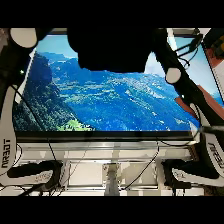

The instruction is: Fold the clothes and pants, and hang the long-sleeved shirts on hangers.

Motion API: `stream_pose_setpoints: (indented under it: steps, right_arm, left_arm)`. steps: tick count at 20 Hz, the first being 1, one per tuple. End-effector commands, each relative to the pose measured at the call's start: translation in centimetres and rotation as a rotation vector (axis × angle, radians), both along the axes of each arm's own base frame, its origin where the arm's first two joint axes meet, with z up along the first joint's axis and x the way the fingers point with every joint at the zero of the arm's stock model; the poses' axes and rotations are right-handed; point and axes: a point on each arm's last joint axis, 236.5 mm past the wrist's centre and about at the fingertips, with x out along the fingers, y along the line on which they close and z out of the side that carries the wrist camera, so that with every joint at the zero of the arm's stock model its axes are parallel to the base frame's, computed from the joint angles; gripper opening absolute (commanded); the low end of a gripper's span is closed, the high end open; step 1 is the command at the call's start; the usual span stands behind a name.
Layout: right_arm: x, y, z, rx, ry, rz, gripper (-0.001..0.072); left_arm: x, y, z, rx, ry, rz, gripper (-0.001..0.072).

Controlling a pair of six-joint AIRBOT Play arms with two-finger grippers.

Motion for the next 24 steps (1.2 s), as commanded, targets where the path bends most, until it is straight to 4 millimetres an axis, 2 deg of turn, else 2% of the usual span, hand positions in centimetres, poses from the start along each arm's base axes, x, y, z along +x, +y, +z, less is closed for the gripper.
stream_pose_setpoints:
  steps: [1,3,5,7,9,12,14,16,18,20,22,24]
  right_arm:
    - [2.9,0.5,1.9,-0.008,-0.077,-0.024,0.0035]
    - [3.5,1.1,0.5,-0.034,-0.046,-0.008,0.0034]
    - [3.5,2.0,-1.9,-0.054,0.046,0.046,0.0035]
    - [3.0,2.1,-5.4,-0.079,0.191,0.114,0.0034]
    - [1.6,1.4,-8.8,-0.119,0.354,0.191,0.0033]
    - [-1.8,-0.3,-12.2,-0.272,0.531,0.325,0.0032]
    - [-4.8,-0.2,-12.9,-0.383,0.584,0.426,0.0031]
    - [-7.6,0.2,-12.7,-0.411,0.616,0.475,0.0031]
    - [-10.3,0.7,-12.0,-0.409,0.609,0.494,0.0032]
    - [-13.5,1.6,-12.3,-0.420,0.626,0.535,0.0032]
    - [-16.7,2.8,-13.2,-0.410,0.659,0.575,0.0032]
    - [-19.7,4.0,-14.1,-0.377,0.695,0.602,0.0032]
  left_arm:
    - [1.0,2.7,0.9,0.055,-0.041,0.059,0.0008]
    - [1.4,2.9,-1.2,0.096,0.028,0.033,0.0009]
    - [1.5,2.6,-4.4,0.153,0.129,-0.021,0.0009]
    - [1.0,2.4,-7.6,0.199,0.235,-0.073,0.0009]
    - [0.4,2.2,-9.3,0.227,0.292,-0.106,0.0009]
    - [-1.4,1.7,-11.0,0.264,0.349,-0.148,0.0008]
    - [-2.7,1.9,-12.6,0.268,0.389,-0.152,0.0008]
    - [-4.8,2.5,-15.2,0.283,0.443,-0.148,0.0008]
    - [-7.6,3.0,-17.4,0.284,0.486,-0.145,0.0008]
    - [-10.7,2.8,-18.8,0.288,0.503,-0.161,0.0008]
    - [-13.4,1.7,-19.4,0.293,0.494,-0.191,0.0008]
    - [-16.5,-0.3,-20.1,0.265,0.516,-0.245,0.0008]
